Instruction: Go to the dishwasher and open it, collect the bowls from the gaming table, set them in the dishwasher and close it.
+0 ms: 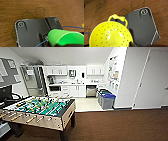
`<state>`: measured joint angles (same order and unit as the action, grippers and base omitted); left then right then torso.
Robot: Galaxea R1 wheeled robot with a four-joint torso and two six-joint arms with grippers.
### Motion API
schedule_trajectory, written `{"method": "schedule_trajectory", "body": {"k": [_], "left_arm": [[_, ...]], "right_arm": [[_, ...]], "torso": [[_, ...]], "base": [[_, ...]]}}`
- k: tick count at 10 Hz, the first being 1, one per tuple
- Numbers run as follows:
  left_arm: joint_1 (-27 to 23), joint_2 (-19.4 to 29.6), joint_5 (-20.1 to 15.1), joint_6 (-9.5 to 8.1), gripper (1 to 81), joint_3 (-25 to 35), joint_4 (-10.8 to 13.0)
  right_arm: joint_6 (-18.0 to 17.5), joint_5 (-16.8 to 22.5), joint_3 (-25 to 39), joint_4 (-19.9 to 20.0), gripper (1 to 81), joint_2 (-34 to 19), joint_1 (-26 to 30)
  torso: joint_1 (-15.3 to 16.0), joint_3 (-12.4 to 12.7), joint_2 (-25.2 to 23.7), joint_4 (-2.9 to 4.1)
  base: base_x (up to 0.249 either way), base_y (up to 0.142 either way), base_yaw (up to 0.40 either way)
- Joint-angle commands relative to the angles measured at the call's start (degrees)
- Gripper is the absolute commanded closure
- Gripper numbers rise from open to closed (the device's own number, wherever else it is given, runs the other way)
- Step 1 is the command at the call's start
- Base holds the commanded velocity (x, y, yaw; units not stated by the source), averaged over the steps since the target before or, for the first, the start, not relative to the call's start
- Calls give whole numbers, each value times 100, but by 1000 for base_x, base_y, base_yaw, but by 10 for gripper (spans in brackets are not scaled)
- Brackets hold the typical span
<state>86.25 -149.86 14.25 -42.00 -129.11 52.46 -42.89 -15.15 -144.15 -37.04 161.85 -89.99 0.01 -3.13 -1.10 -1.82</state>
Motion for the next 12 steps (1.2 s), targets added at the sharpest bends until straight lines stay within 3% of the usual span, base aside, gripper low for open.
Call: {"method": "schedule_trajectory", "body": {"k": [1, 3, 12], "left_arm": [[-270, 140, -107, 25, 811, 35, 63], [-270, 140, -107, 25, 811, 35, 63], [-270, 158, -107, 25, 811, 35, 71]], "right_arm": [[17, 144, 28, -67, 811, -72, 231], [17, 144, 29, -67, 811, -72, 231], [9, 144, 20, -58, 811, -72, 231]], "torso": [[0, 0, 0, 0], [2, 0, 0, 0], [0, 0, 2, 0]], "base": [[137, 0, 0], [137, 0, 0], [136, -80, 0]]}}
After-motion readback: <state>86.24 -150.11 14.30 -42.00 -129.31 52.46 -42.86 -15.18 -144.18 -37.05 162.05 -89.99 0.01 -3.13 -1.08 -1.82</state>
